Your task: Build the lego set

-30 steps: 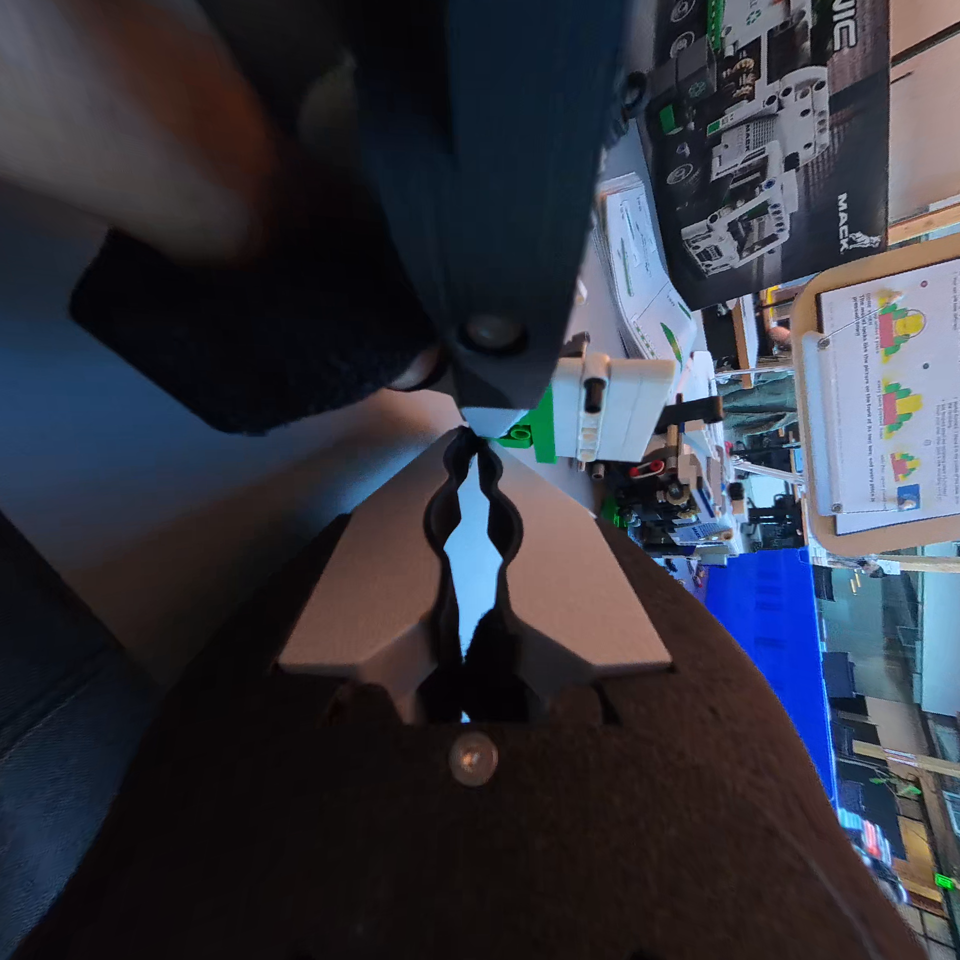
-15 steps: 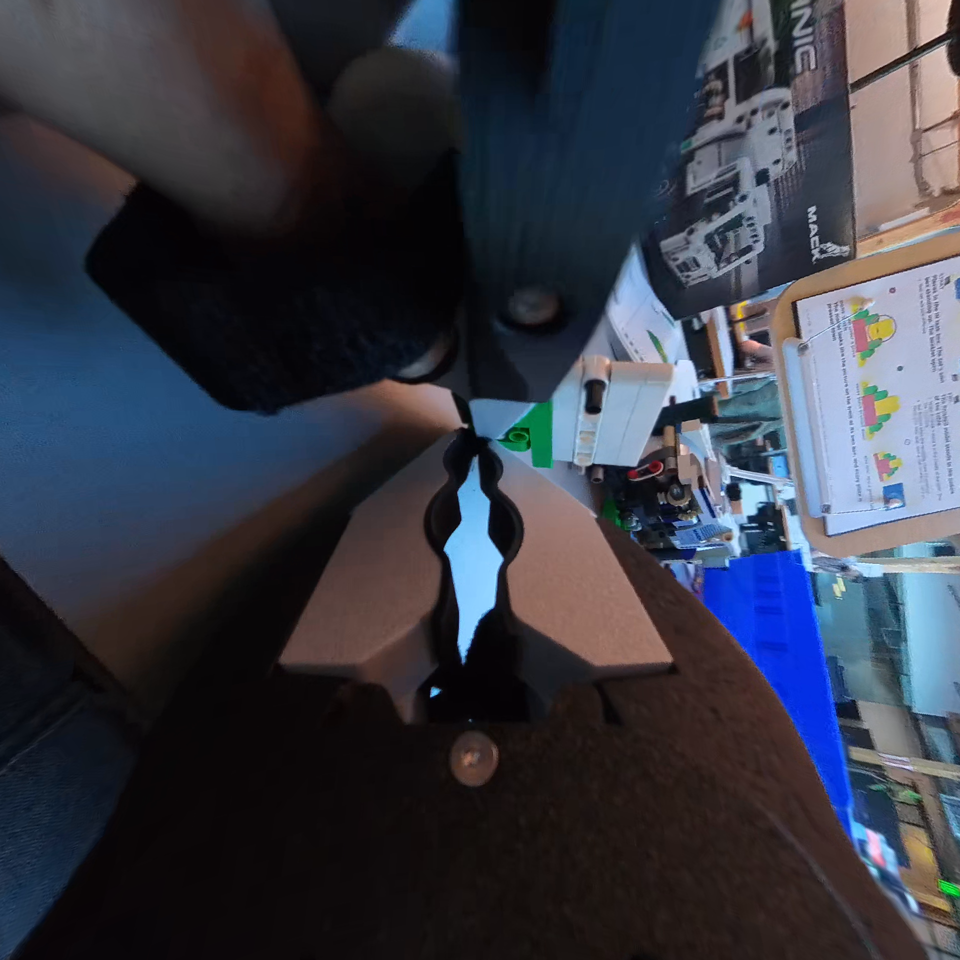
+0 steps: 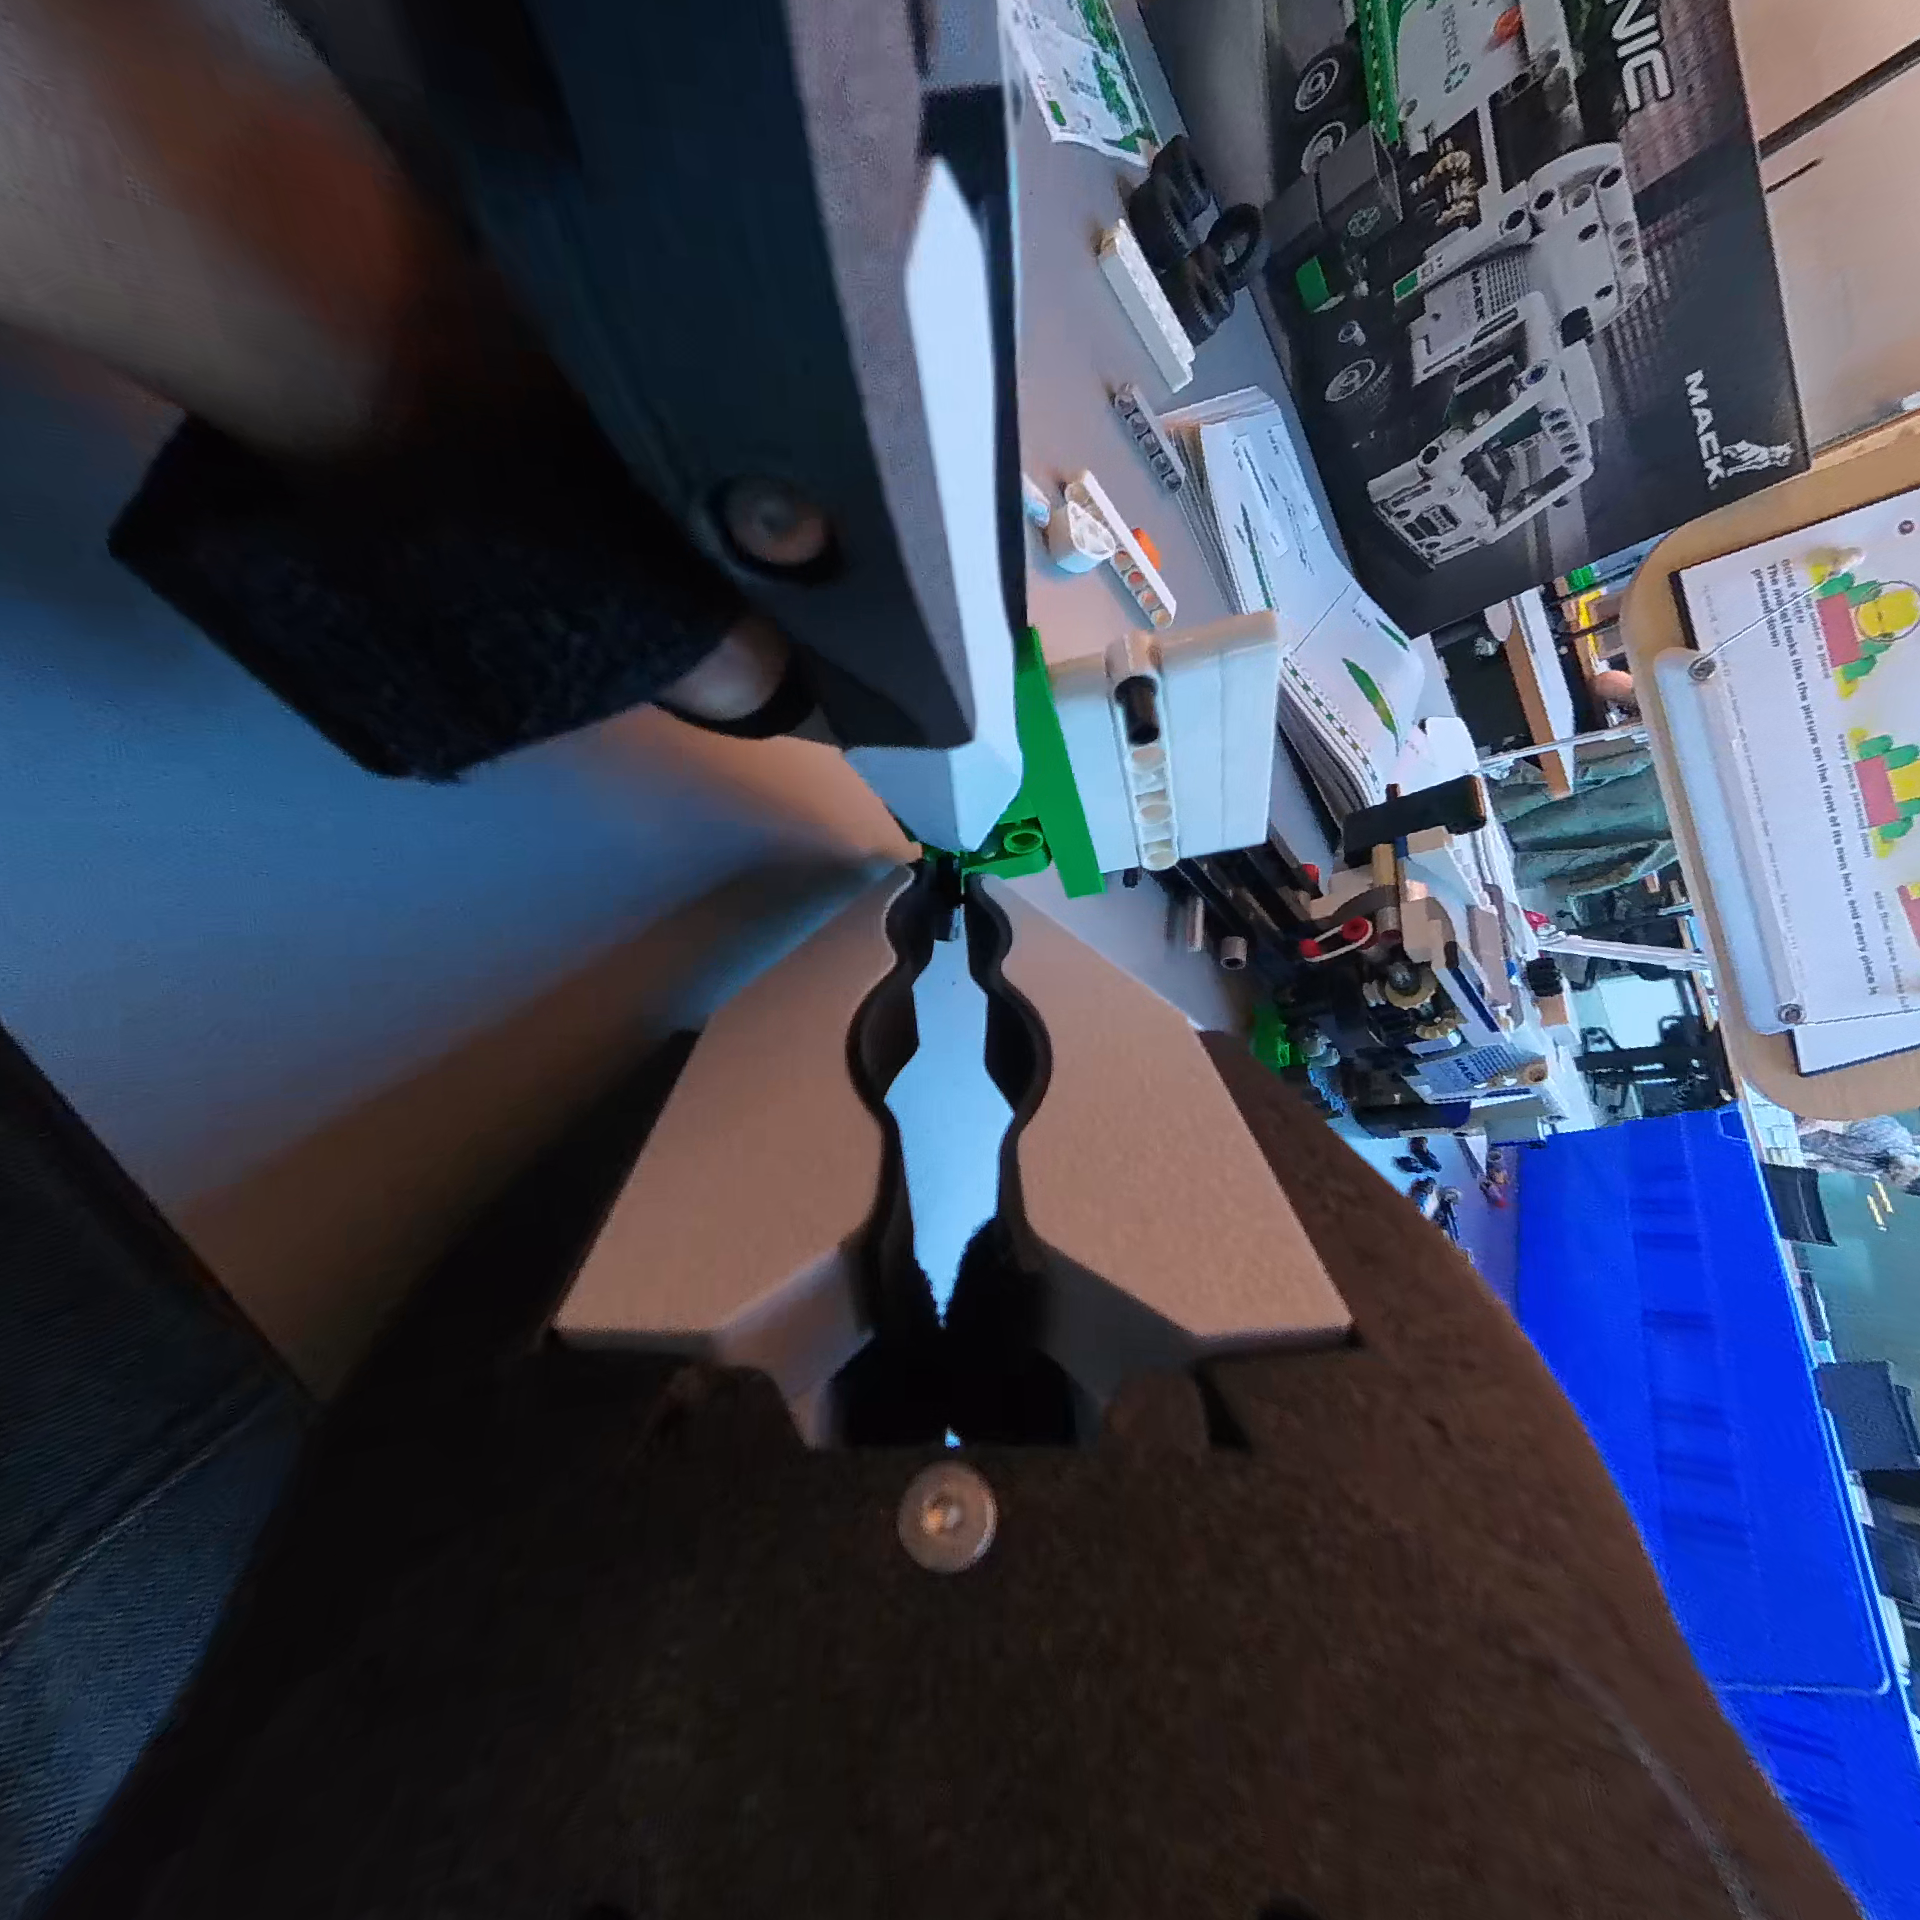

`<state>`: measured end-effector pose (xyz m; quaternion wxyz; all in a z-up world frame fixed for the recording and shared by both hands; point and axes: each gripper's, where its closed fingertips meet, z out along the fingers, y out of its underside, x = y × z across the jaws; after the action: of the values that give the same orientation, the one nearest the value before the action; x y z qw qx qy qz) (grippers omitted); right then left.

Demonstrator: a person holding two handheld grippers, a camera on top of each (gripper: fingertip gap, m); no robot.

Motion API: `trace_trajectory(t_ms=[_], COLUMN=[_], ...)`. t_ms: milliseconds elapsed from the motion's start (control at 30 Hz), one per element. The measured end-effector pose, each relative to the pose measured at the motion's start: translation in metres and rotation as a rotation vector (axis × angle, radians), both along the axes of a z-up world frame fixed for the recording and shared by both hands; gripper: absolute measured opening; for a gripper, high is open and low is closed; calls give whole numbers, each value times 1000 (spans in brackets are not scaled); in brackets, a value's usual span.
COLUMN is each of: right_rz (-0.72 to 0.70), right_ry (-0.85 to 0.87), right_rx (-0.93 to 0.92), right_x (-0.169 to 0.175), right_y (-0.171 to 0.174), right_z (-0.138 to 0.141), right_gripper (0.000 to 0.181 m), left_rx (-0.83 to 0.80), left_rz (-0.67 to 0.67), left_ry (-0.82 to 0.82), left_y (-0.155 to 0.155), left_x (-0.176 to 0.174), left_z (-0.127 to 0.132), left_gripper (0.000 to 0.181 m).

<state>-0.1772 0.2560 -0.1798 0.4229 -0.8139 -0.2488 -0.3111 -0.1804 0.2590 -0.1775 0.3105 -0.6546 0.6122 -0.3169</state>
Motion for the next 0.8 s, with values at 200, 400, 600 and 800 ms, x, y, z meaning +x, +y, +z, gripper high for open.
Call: trace_trajectory(t_ms=[200,400,600,800], right_rz=[15,99,242,312], right_ry=[47,382,740,866], right_rx=[-6,-92,-296,-342], right_x=[-2,-14,-36,-42], right_y=[-1,-9,-29,-36], right_z=[0,-4,-10,-5], right_gripper=[4,4,5,8], left_rx=[72,139,188,150], left_rz=[-15,-17,-92,-83], left_ry=[2,4,-8,-16], left_y=[0,4,0,8], left_x=[-1,-6,-15,-24], left_z=[0,1,2,3], left_gripper=[6,6,6,6])
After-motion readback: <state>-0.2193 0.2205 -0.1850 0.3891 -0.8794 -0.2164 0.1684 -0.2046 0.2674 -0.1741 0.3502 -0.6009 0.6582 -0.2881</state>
